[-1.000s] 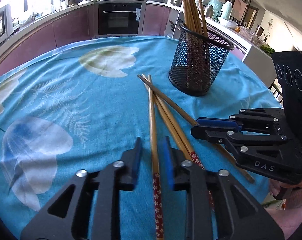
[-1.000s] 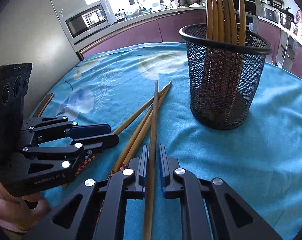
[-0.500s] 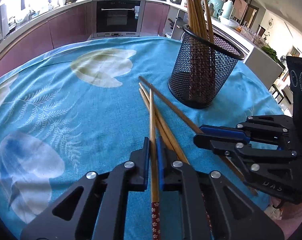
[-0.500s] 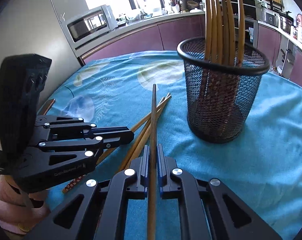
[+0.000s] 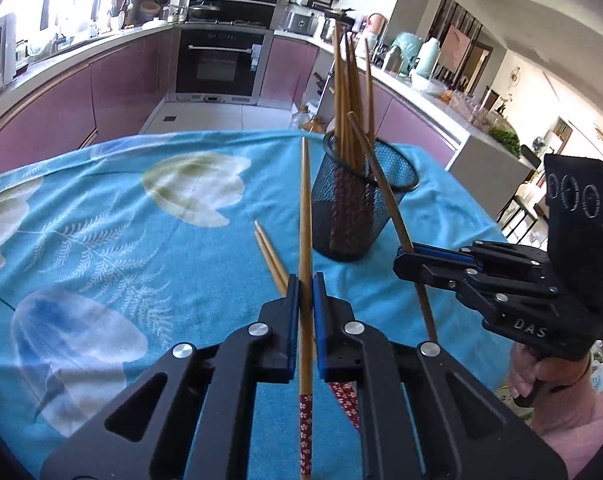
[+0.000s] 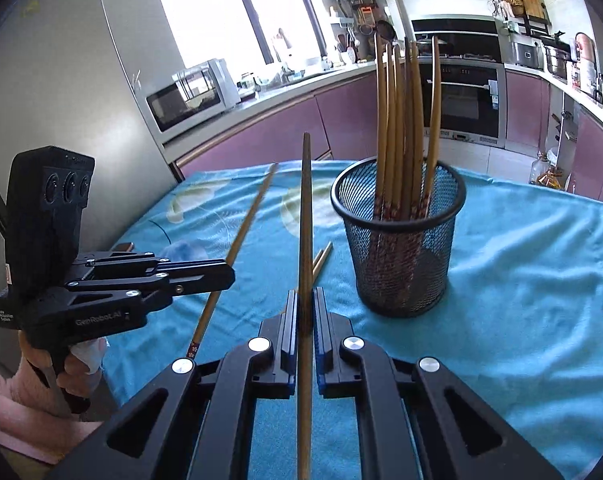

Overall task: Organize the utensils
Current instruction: 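Lift both held chopsticks upright and lower them into the mesh cup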

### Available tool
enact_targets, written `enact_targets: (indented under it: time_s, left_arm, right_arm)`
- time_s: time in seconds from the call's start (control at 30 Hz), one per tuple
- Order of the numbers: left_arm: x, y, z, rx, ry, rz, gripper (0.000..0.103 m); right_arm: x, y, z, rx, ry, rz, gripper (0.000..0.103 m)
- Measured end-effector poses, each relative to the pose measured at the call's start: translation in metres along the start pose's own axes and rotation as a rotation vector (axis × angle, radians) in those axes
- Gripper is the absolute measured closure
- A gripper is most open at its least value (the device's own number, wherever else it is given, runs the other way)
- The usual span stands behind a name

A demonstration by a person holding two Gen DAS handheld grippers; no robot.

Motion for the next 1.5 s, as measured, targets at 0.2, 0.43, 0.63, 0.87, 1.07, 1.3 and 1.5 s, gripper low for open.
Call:
enact_targets:
  time_s: [0.2, 0.43, 0.63, 0.87, 1.07, 1.3, 1.5]
  left_arm:
    - [0.028, -0.012, 0.011, -0.019, 0.031, 0.056, 0.095]
    - [0.05, -0.023, 0.022, -0.029, 0.063, 0.103, 0.095]
    - [0.062, -0.035, 0.029, -0.037, 0.08, 0.141, 0.095]
    - [0.07, -0.053, 0.038, -0.045, 0.098, 0.173, 0.095]
    - [0.076, -0.072, 0.047, -0.06, 0.099, 0.199, 0.095]
    - [0.085, -0.093, 0.059, -0.086, 0.106, 0.232, 0.095]
    - [0.095, -0.111, 0.068, -0.098, 0.108, 0.262, 0.095]
  right_arm:
    - [0.019, -0.011, 0.003, -0.006, -0.003, 0.053, 0.097]
    - [0.037, -0.023, 0.008, -0.001, 0.004, 0.103, 0.097]
    - [0.05, -0.033, 0.013, -0.001, 0.013, 0.141, 0.097]
    - [0.07, -0.052, 0.017, 0.014, 0.03, 0.193, 0.097]
    - [0.086, -0.067, 0.019, 0.034, 0.051, 0.236, 0.097]
    - [0.102, -0.084, 0.022, 0.042, 0.061, 0.279, 0.097]
    - [0.113, -0.1, 0.025, 0.048, 0.062, 0.312, 0.097]
Point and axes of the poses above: each gripper's, at about its wrist camera, not at the fingertips, and x roughly against the way its jaws point, z to its right, y to its underside, the point moved 10 cm from there along -x, roughly the way its jaws point, and after that the axes turned 11 degrees about -z, right-handed, at the moved point
